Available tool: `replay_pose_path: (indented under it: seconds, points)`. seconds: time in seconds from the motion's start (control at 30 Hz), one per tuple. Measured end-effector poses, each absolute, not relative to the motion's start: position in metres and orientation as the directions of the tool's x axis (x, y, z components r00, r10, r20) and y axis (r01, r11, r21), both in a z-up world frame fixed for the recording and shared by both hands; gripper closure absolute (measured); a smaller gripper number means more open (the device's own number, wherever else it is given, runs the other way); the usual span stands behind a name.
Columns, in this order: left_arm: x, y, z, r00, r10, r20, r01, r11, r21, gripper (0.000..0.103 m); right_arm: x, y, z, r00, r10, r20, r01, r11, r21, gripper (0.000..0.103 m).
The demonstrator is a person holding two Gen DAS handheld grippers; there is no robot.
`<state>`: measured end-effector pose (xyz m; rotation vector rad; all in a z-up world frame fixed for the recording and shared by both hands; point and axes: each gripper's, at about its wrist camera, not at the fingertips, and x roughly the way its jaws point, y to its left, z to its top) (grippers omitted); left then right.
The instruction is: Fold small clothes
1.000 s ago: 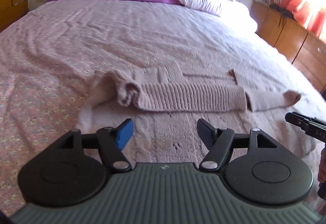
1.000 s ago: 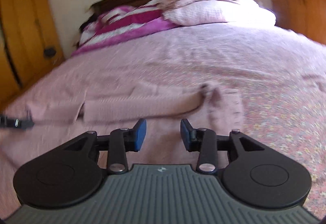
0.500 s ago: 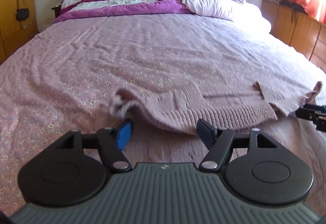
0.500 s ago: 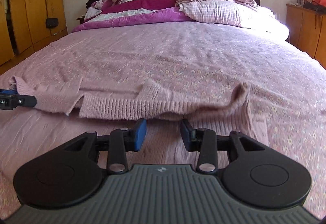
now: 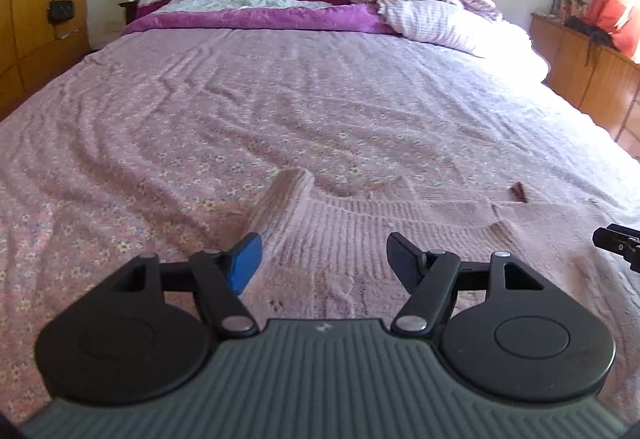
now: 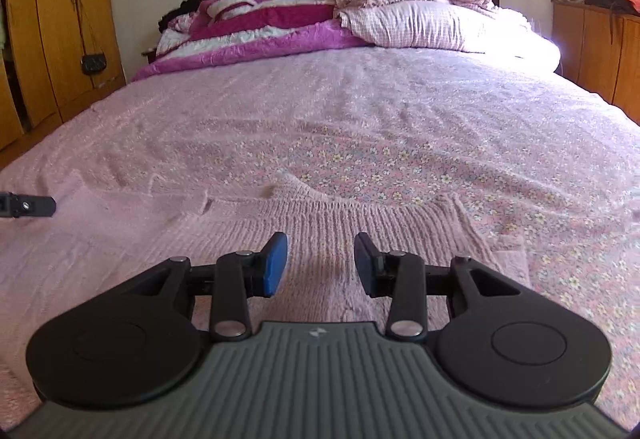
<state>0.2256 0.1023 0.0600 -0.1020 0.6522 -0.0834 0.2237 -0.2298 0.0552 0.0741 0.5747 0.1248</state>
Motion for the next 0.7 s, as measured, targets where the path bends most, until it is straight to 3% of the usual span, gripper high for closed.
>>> replay_pose_path:
  seconds: [0.4, 0.6, 0.7]
  points:
    - [0.241, 0.105, 0.050, 0.757, -0.280, -0.590, 0.173, 0.957, -0.233, 0.033, 0.212, -0.277, 0.039, 0.828, 0.034, -0.560, 0.052, 0.989, 0.137, 0.057]
    - [0.259, 0.111, 0.034, 0.780, -0.112, -0.616, 0.038, 0.990, -0.133, 0.033, 0.213, -0.287, 0.018, 0.836, 0.041, -0.547, 0.070, 0.981, 0.179, 0.055]
    - [0.263, 0.118, 0.025, 0.774, -0.111, -0.623, 0.011, 0.987, -0.162, 0.033, 0.214, -0.287, 0.015, 0.841, 0.041, -0.540, 0.069, 0.981, 0.182, 0.054]
